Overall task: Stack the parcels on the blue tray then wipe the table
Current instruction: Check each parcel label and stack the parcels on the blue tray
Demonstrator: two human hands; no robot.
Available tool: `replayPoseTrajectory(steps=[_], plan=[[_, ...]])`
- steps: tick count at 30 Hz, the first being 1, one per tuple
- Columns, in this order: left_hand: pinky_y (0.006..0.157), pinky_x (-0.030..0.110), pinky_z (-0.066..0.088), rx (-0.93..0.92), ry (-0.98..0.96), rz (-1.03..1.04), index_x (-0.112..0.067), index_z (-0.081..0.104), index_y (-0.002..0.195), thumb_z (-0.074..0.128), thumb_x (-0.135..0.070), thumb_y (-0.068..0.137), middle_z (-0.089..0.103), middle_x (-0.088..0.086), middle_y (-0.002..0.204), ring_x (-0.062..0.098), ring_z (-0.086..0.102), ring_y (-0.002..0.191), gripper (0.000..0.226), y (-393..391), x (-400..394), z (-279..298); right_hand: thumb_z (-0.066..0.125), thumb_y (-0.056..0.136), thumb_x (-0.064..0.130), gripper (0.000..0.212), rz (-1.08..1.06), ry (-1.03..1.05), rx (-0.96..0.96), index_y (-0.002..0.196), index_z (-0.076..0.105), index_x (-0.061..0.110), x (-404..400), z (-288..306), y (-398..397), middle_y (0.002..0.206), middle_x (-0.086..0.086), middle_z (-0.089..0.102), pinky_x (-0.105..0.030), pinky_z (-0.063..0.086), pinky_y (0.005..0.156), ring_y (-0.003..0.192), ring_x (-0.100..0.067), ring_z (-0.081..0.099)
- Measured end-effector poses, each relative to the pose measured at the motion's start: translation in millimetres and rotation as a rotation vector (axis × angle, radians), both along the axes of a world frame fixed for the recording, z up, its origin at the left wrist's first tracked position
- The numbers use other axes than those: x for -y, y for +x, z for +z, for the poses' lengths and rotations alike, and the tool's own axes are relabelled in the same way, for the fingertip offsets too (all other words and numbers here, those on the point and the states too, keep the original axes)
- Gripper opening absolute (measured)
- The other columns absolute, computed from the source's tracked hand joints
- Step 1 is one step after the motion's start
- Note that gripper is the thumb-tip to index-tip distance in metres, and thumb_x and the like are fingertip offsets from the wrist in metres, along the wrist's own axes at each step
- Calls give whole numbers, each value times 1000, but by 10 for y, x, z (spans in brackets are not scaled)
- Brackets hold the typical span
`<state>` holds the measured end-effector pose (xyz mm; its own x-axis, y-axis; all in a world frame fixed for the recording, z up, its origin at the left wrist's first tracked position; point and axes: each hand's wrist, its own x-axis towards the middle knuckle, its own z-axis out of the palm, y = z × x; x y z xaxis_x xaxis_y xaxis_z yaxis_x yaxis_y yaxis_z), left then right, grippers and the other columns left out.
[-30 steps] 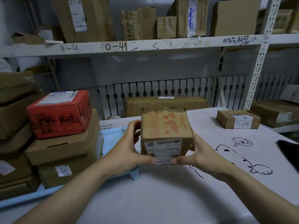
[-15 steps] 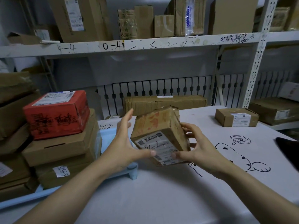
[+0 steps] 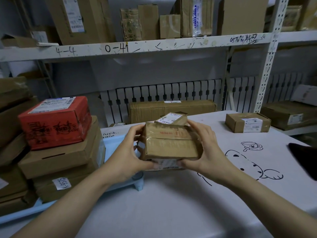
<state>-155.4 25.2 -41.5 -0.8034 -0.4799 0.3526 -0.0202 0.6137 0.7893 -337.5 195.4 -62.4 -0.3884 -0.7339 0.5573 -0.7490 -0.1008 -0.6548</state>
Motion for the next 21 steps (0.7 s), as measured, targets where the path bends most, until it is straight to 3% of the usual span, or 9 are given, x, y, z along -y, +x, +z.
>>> replayPoseTrajectory(steps=[5,6,9,10,12,14,17,21], plan=[[105,35,49,-39,166,9,-38,39,132,94,-10,54,53,-20,132,-5,50,124,100,44,8,-36,91,68,25,103,21,-19,302,136,19,54,-18,12,39,146,13,33,-29,36,110,133,-9,38],[102,32,51,-47,201,11,-38,39,132,94,-8,55,53,-18,133,-3,51,125,99,51,3,-37,90,66,29,100,24,-22,371,134,22,55,-25,19,55,146,14,35,-29,40,107,132,-10,42],[90,24,55,-59,287,0,-38,39,133,95,-9,55,56,-12,134,7,55,125,100,62,-14,-38,89,59,38,97,69,-42,580,137,31,41,-23,11,74,137,11,48,-13,51,84,115,3,57],[89,24,55,-62,312,-7,-38,40,133,96,-14,52,58,-11,133,10,57,124,102,65,-17,-47,92,57,42,101,92,-37,628,140,35,34,-9,5,67,135,9,53,-15,52,84,110,4,62],[87,25,56,-74,359,-18,-38,42,132,95,-20,47,64,-11,127,10,62,118,101,61,-40,-62,96,53,48,113,137,-12,693,147,38,23,28,-23,35,135,-1,61,-35,50,102,116,-7,64],[83,23,56,-96,416,-22,-36,44,130,93,-14,48,69,-9,119,10,66,112,98,51,-74,-77,93,63,37,97,254,-13,738,143,44,15,53,-57,24,132,-9,65,-51,44,110,122,-24,63],[92,36,54,-109,497,-66,-29,45,133,91,-10,49,69,2,123,19,65,116,98,37,-104,-102,80,76,13,67,385,-24,761,137,52,10,46,-34,51,130,-15,67,-48,50,103,122,-32,63],[96,40,53,-119,619,-125,-22,48,135,81,5,60,70,9,124,25,65,117,86,68,-103,-112,76,71,4,71,411,-69,873,136,50,10,30,-40,0,127,-16,67,-51,50,104,121,-34,63]])
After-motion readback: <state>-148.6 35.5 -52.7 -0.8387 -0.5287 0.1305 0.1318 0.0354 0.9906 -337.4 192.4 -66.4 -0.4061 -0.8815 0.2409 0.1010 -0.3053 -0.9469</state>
